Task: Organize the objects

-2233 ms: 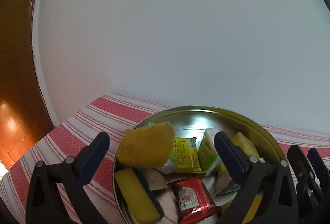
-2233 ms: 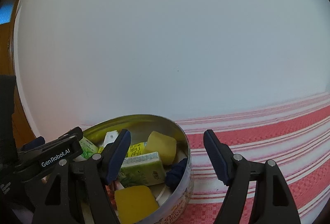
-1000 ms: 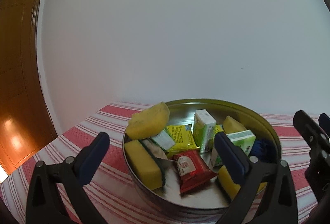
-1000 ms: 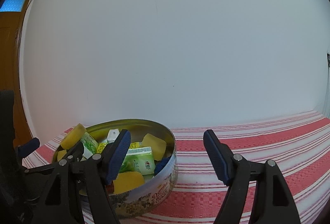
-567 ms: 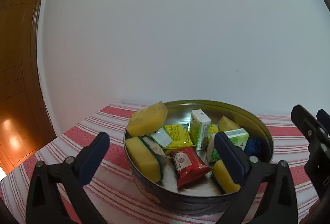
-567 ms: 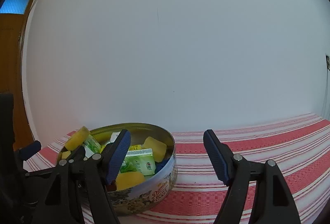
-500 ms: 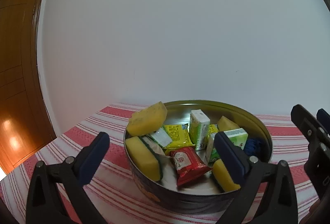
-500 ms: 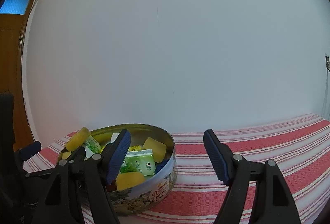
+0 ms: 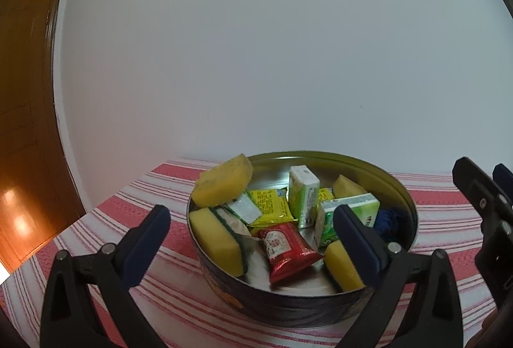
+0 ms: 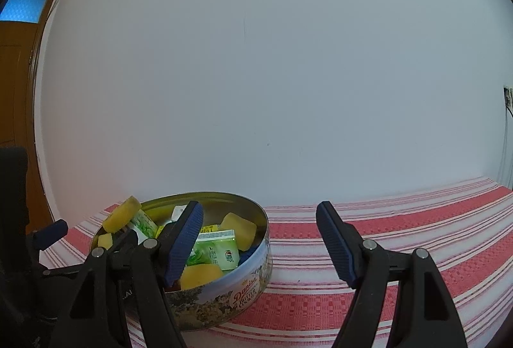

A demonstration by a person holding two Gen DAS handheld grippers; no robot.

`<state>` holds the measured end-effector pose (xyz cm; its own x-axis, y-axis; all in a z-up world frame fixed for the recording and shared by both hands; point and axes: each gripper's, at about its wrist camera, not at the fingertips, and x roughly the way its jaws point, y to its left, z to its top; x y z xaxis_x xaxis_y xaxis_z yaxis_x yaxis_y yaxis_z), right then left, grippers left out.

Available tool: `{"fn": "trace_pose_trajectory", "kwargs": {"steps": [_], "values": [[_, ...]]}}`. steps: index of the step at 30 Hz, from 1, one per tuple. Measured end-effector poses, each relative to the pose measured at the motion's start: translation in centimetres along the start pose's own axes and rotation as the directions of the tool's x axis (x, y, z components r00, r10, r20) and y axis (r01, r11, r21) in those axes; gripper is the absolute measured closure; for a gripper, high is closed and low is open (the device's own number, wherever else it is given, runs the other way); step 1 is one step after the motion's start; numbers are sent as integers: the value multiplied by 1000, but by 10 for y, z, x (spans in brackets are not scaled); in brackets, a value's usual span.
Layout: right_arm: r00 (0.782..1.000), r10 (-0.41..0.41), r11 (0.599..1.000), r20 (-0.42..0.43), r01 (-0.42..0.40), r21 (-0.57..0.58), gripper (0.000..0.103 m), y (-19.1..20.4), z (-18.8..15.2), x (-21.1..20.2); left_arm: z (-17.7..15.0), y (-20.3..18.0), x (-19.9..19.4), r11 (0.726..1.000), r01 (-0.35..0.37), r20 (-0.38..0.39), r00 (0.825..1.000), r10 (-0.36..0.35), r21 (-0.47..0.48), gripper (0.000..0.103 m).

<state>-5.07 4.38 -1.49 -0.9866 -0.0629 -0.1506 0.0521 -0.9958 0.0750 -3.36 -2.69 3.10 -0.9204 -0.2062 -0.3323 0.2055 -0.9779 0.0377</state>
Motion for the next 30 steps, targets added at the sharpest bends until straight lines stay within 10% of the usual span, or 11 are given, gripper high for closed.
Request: {"fn": "trace_pose_trajectory", "kwargs": {"steps": [30], "values": [[1000, -5, 1000, 3, 5, 12, 28, 21, -17, 32, 1, 1, -1, 1000, -26, 10, 1000, 26, 8, 0]]}}
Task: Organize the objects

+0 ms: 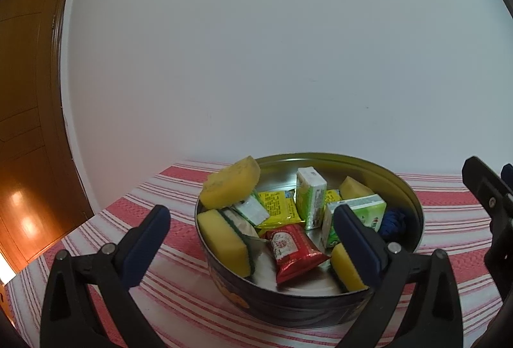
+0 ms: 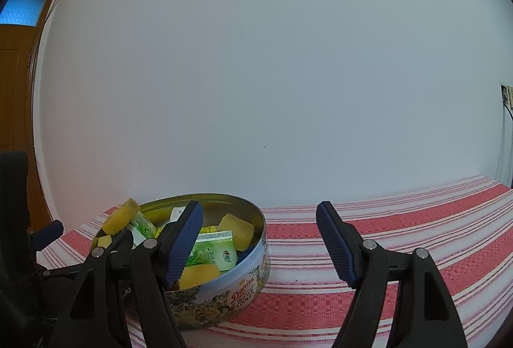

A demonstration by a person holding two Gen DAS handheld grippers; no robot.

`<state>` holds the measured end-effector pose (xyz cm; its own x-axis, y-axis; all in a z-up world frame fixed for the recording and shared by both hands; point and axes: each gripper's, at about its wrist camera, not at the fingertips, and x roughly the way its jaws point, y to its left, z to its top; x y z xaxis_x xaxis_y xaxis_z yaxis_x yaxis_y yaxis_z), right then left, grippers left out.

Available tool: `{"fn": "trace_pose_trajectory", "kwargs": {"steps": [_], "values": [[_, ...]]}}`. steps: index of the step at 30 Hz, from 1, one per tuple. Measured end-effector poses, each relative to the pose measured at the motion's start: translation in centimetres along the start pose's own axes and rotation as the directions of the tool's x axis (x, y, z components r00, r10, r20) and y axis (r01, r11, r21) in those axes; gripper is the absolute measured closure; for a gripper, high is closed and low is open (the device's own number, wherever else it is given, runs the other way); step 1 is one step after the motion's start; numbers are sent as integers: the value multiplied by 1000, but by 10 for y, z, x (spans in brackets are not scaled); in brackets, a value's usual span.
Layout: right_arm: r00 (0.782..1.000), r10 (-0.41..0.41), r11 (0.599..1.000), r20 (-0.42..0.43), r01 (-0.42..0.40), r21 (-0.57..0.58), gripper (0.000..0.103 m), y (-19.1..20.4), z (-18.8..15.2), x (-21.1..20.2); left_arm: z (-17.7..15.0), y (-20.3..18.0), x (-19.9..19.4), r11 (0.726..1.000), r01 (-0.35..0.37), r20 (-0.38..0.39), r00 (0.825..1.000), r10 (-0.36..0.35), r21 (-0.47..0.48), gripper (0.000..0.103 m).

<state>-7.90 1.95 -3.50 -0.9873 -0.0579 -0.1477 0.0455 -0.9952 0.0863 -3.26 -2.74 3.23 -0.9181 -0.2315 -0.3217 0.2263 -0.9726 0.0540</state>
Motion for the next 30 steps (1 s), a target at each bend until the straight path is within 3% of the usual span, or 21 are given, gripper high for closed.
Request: {"fn": "trace_pose_trajectory", "kwargs": {"steps": [18, 25, 30], "values": [[1000, -5, 1000, 7, 5, 2, 28, 4, -9, 18, 0, 4, 0, 1000, 0, 4, 1000, 0, -7, 0], [1000, -11, 1000, 7, 11, 4, 28, -12, -10, -4, 1, 3, -1, 1000, -3, 4, 1000, 3, -8, 0], [1000, -11, 1000, 4, 11, 4, 28, -9, -14, 6, 0, 3, -1, 1000, -2, 4, 1000, 2, -5, 0]]}}
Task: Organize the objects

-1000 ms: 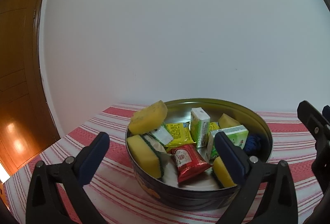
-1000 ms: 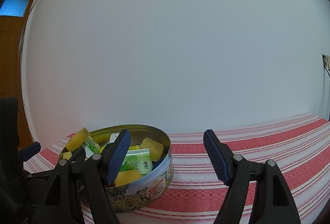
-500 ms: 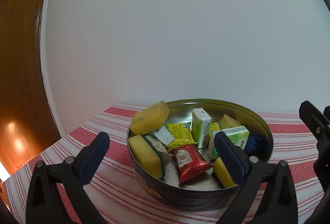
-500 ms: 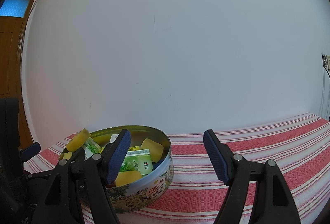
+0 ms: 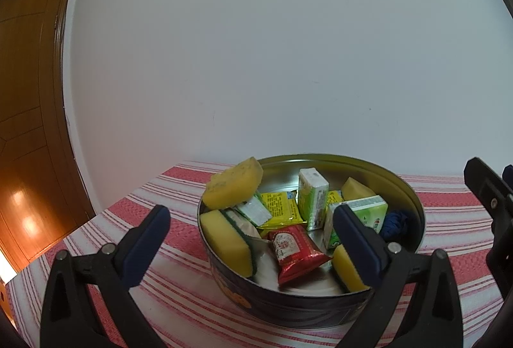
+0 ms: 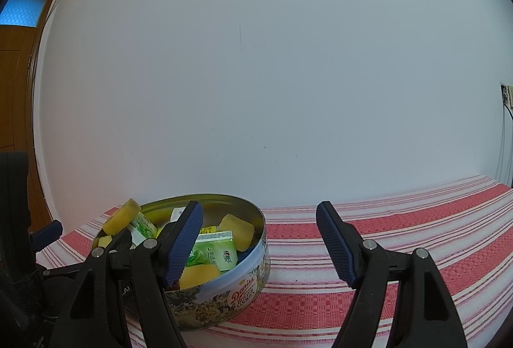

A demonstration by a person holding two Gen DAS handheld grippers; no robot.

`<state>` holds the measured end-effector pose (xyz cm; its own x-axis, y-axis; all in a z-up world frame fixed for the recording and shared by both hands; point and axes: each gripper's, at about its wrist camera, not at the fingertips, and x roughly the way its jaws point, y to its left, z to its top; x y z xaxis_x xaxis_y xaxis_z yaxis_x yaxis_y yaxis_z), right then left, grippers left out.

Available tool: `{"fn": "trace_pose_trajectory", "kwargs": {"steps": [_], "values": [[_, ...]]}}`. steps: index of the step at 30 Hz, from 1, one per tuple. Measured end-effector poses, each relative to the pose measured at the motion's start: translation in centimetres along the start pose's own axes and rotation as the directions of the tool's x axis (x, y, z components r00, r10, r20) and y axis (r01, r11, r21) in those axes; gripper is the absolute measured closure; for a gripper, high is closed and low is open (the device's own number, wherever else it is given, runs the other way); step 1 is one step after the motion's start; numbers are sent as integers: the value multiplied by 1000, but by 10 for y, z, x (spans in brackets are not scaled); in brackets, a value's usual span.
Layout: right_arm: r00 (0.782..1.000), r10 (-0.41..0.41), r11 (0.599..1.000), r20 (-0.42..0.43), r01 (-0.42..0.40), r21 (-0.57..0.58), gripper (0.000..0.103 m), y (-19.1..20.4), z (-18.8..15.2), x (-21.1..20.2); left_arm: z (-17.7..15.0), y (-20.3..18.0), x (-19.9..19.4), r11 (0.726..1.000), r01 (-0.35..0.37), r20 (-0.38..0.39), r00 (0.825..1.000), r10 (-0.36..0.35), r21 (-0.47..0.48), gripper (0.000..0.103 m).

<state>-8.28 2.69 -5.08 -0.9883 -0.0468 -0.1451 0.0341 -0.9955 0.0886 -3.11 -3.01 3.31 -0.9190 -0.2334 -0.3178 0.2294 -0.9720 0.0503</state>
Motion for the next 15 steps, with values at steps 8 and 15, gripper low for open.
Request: {"fn": "trace_pose_trajectory", "kwargs": {"steps": [8, 15], "values": [[1000, -4, 1000, -2, 4, 1, 28, -5, -1, 4, 0, -1, 0, 1000, 12, 2, 1000, -12, 9, 0], [1000, -14, 1000, -8, 14, 5, 28, -7, -5, 11, -1, -2, 0, 1000, 12, 4, 1000, -12, 11, 0]]}}
